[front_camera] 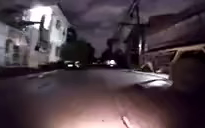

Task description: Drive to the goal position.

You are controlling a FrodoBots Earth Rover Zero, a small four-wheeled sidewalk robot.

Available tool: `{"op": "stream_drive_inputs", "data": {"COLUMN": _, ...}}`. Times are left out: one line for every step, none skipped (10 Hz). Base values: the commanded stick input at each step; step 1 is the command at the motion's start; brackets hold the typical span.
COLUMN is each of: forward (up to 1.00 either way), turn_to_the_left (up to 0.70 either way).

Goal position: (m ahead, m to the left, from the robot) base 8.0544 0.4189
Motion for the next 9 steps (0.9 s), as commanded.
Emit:
{"op": "stream_drive_inputs", "data": {"forward": 1.0, "turn_to_the_left": 0.0}}
{"op": "stream_drive_inputs", "data": {"forward": 1.0, "turn_to_the_left": 0.0}}
{"op": "stream_drive_inputs", "data": {"forward": 1.0, "turn_to_the_left": 0.0}}
{"op": "stream_drive_inputs", "data": {"forward": 1.0, "turn_to_the_left": 0.0}}
{"op": "stream_drive_inputs", "data": {"forward": 1.0, "turn_to_the_left": 0.0}}
{"op": "stream_drive_inputs", "data": {"forward": 1.0, "turn_to_the_left": 0.0}}
{"op": "stream_drive_inputs", "data": {"forward": 1.0, "turn_to_the_left": 0.0}}
{"op": "stream_drive_inputs", "data": {"forward": 1.0, "turn_to_the_left": 0.0}}
{"op": "stream_drive_inputs", "data": {"forward": 1.0, "turn_to_the_left": 0.0}}
